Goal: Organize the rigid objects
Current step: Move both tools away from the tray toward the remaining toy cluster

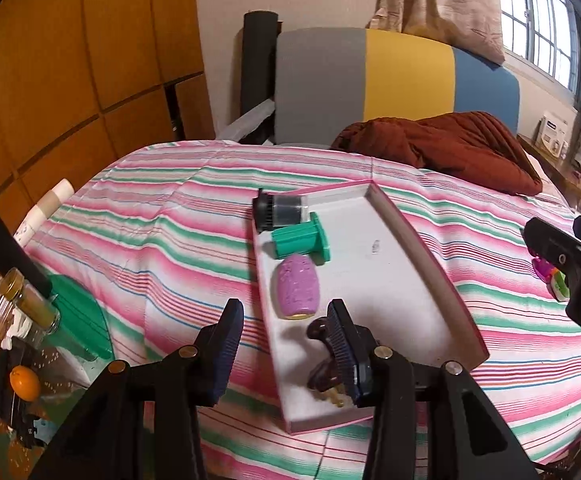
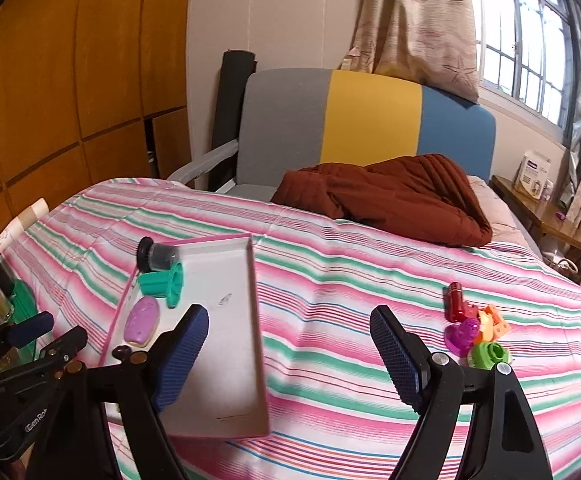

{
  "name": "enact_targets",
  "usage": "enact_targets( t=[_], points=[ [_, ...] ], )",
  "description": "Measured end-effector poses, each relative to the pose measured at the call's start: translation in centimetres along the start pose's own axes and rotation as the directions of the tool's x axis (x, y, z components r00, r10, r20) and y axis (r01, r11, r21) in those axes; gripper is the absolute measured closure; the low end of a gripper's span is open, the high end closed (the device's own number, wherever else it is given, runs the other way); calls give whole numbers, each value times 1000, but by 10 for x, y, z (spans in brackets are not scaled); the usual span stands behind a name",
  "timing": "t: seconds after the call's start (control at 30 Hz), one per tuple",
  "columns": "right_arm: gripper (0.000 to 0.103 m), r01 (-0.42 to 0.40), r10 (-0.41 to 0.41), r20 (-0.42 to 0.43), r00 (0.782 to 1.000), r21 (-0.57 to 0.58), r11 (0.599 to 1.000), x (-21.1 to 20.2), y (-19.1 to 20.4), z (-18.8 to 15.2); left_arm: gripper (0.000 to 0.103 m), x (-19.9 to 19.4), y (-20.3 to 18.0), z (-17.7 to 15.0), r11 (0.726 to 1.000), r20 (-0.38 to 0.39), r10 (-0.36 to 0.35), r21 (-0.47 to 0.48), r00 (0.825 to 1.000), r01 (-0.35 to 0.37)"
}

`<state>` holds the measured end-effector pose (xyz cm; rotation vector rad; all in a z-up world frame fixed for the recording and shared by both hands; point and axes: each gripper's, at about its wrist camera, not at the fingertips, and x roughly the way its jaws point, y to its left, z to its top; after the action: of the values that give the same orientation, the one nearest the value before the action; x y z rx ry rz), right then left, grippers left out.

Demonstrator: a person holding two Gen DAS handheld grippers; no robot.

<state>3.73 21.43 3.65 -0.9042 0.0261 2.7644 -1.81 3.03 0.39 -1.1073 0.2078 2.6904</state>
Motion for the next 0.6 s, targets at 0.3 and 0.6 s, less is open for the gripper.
enact_targets(
  t=[0.3,0.6],
  points=[
    [19,122,-122,3,992,47,991,-1,-51,-2,59,-2,-39,10,996,11,-59,70,998,58],
    [18,274,-276,-2,961,117,954,-3,-119,-1,59,3,-85,21,980,6,-136,149,991,134]
  ],
)
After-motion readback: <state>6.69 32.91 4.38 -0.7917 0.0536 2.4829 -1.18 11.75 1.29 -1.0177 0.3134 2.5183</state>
